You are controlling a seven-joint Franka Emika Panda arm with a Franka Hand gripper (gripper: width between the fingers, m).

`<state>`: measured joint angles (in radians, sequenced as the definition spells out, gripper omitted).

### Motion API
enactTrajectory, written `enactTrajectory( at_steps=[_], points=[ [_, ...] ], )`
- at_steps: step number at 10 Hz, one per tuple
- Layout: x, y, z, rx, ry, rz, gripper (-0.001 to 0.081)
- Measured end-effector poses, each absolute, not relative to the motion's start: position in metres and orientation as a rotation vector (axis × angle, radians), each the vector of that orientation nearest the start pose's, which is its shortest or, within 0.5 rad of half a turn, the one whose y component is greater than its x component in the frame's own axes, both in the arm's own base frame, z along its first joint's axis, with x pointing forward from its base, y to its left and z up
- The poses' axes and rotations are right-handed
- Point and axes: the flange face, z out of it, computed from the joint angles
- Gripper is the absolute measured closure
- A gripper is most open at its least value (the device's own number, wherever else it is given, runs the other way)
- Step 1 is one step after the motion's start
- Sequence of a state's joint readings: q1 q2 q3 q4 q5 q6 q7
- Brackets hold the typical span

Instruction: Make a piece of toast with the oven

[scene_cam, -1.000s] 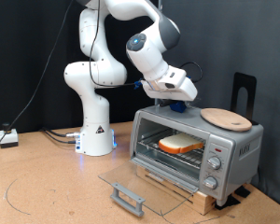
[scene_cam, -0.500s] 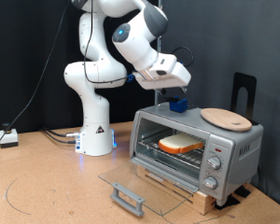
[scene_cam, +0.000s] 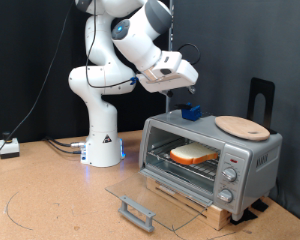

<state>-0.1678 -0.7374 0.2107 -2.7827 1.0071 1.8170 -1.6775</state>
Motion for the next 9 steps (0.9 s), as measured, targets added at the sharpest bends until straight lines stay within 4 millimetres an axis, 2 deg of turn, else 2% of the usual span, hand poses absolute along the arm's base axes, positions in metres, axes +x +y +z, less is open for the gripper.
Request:
enactTrajectory(
  at_steps=[4,9],
  points=[
    [0.321,0.018,0.408,-2.027,-1.342,-0.614,-0.0003],
    [0.327,-0.054,0.402,-2.079,-1.283,-0.64,-0.0003]
  ],
)
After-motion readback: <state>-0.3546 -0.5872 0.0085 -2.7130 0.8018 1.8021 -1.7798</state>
